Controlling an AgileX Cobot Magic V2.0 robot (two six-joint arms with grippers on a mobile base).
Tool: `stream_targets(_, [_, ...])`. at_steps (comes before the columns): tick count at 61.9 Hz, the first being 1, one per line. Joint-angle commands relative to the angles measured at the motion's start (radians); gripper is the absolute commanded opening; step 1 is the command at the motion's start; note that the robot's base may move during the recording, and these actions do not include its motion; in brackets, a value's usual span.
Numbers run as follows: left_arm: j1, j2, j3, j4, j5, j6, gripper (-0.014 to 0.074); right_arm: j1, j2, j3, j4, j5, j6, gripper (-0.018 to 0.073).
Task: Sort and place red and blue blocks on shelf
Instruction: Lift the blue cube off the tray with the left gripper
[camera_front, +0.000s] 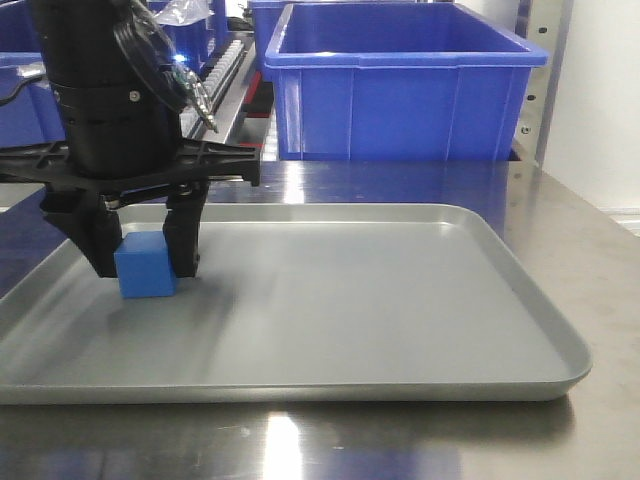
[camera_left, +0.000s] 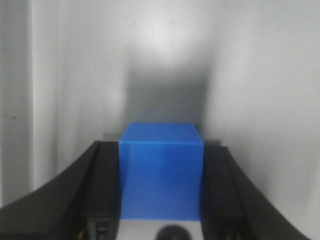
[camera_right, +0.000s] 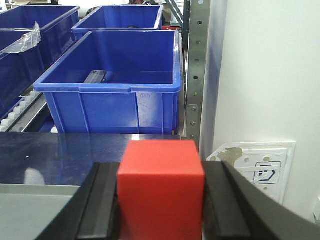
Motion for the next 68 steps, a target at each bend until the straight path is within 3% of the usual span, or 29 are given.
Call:
stream_targets(1, [0.002,-0.054,-0.019,0.01,0.0,-0.003,0.0125,-0.008,0.01,-0.028,-0.009,-0.093,-0.009,0.0056])
stream_targets(8, [0.002,-0.087,-0.019,0.01,0.0,0.003,0.0122,-0.008,0.01,-0.028,-0.009,-0.093,-0.009,0.0056])
stream_targets(13, [0.002,-0.12,-0.019,-0.005,0.003,0.064,0.0122,-0.008,0.01,-0.028,-0.009,-0.093,-0.009,0.0056])
stream_targets(31, [0.002,-0.282,-0.019,-0.259,-0.022,0.627,0.0122,-0.008,0.01,-0.028,-0.009,-0.093,-0.009,0.0056])
stream_targets(36, [0.002,-0.327,-0.007,-0.276,-0.073,0.709,0.0122,-0.008,0.01,-0.028,-0.009,-0.093,-0.009,0.0056])
stream_targets(55, [0.062,-0.555,0.247,-0.276,-0.579,0.738,0.0122,-0.008,0.01,-0.028,-0.009,-0.093,-0.009,0.0056])
stream_targets(68, [0.168,-0.719,0.423,-0.264,-0.723,0.738,0.0122,-0.008,0.01,-0.028,-0.009,-0.093,-0.009,0.0056])
